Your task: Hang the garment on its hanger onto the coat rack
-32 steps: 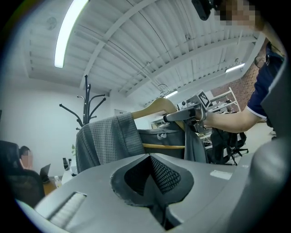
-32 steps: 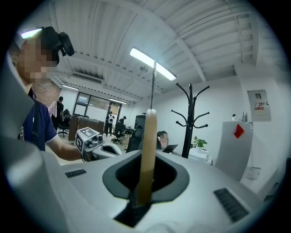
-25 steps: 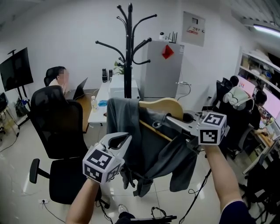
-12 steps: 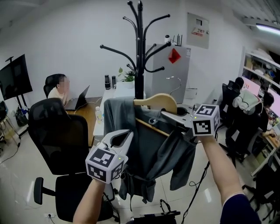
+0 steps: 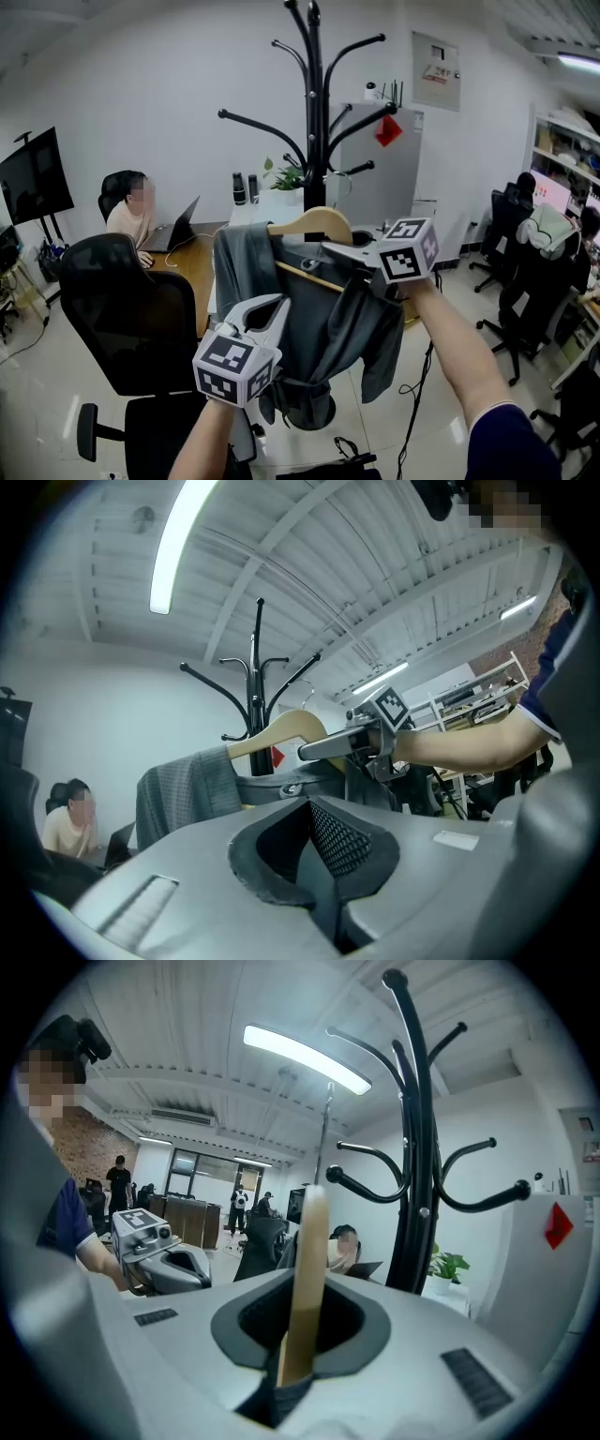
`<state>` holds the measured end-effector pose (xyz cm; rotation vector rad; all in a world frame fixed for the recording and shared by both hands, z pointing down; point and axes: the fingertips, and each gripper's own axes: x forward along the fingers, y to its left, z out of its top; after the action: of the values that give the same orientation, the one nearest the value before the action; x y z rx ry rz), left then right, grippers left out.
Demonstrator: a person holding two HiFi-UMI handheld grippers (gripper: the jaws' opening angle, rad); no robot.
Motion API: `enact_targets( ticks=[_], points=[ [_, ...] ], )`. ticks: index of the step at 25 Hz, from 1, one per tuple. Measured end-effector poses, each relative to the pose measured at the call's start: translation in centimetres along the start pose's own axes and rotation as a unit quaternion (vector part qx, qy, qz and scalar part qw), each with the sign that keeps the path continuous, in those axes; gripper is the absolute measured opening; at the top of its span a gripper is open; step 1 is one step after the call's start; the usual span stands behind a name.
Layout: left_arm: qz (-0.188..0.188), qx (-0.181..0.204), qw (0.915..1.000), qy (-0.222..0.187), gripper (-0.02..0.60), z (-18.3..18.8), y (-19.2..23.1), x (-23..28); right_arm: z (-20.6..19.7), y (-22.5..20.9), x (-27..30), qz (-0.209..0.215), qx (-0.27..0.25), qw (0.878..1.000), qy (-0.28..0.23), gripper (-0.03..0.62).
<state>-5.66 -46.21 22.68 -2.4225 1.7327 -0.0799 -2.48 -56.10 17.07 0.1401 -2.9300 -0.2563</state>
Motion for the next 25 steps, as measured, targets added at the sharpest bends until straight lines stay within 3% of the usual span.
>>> enact_targets(
  ticks=[10, 25],
  points=[
    [0.028, -0.007, 0.9995, 0.016, 0.002, -1.8, 2.7, 2.6, -1.5, -5.0, 5.6, 0.036, 0.006, 0.999, 0.029, 0.043],
    [0.038, -0.024, 0.9983, 0.038, 0.002, -4.0, 3.0, 3.8, -4.6, -6.6, 8.5, 0.054, 0.012, 0.997, 0.051, 0.043]
  ],
)
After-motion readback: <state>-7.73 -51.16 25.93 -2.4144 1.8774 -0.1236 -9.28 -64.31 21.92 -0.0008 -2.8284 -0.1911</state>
